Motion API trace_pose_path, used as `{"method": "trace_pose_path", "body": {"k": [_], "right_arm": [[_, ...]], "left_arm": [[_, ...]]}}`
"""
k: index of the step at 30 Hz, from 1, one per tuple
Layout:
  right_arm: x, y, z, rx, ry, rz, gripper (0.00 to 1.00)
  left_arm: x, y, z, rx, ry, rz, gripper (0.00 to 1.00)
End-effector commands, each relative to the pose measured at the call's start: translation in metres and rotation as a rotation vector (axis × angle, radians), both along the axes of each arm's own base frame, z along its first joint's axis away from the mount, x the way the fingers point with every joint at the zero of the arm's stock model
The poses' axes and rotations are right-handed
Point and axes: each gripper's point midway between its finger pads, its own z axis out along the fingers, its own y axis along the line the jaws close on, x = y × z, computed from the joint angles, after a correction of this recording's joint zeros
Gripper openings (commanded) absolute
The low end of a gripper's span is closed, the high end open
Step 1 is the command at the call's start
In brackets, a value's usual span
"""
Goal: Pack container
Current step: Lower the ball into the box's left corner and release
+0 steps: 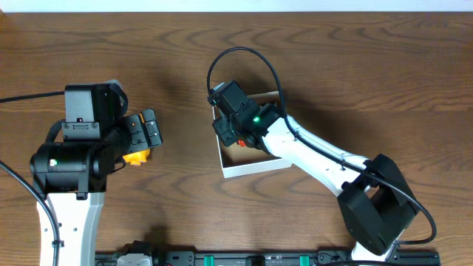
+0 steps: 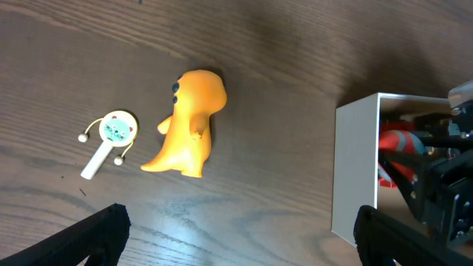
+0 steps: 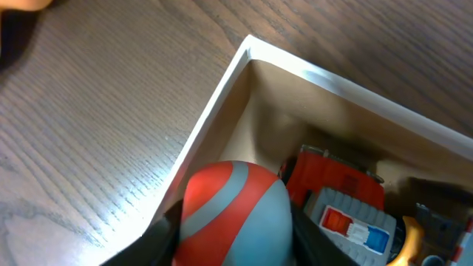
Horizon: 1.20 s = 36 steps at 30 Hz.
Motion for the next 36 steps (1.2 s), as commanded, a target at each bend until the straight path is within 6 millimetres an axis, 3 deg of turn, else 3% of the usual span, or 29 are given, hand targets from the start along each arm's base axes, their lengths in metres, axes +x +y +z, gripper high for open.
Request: {"method": "trace_pose_path", "body": {"k": [1,3,5,7,14,18,22,23,26,31,36], "right_arm": [[0.003,0.005,0.002,0.001,-0.019,0.017,0.76],[0.004,0.005,0.003,0.005,-0.025,0.015,0.94],[0.007,0.004,0.004,0.008,-0.031,0.008,0.97],[0.01,0.002,0.005,0.011,-0.034,0.001,0.97],[0.023,-0.006,0.017,0.029,-0.06,-0.031,0.83],[0.033,-0.008,0.038,0.051,-0.103,-0.052,0.54],[0.032,0.001,0.059,0.097,-0.118,-0.032,0.09],[0.03,0.004,0.062,0.105,-0.111,-0.02,0.02],[0.016,0.012,0.059,0.113,-0.069,0.014,0.01],[-0.019,0.011,0.041,0.046,0.042,0.064,0.01],[-0.039,0.005,0.029,-0.016,0.106,0.084,0.01]], "left_arm": [[0.002,0.0,0.006,-0.013,-0.014,0.012,0.98],[0.002,0.0,0.006,-0.013,-0.014,0.012,0.98],[0.002,0.0,0.006,-0.013,-0.014,0.012,0.98],[0.002,0.0,0.006,-0.013,-0.014,0.012,0.98],[0.002,0.0,0.006,-0.013,-0.014,0.012,0.98],[0.002,0.0,0.006,-0.013,-0.014,0.012,0.98],[0.002,0.0,0.006,-0.013,-0.014,0.012,0.98],[0.002,0.0,0.006,-0.013,-0.014,0.012,0.98],[0.002,0.0,0.006,-0.013,-0.014,0.012,0.98],[0.002,0.0,0.006,-0.013,-0.015,0.012,0.98],[0.002,0.0,0.006,-0.013,-0.015,0.012,0.98]]}}
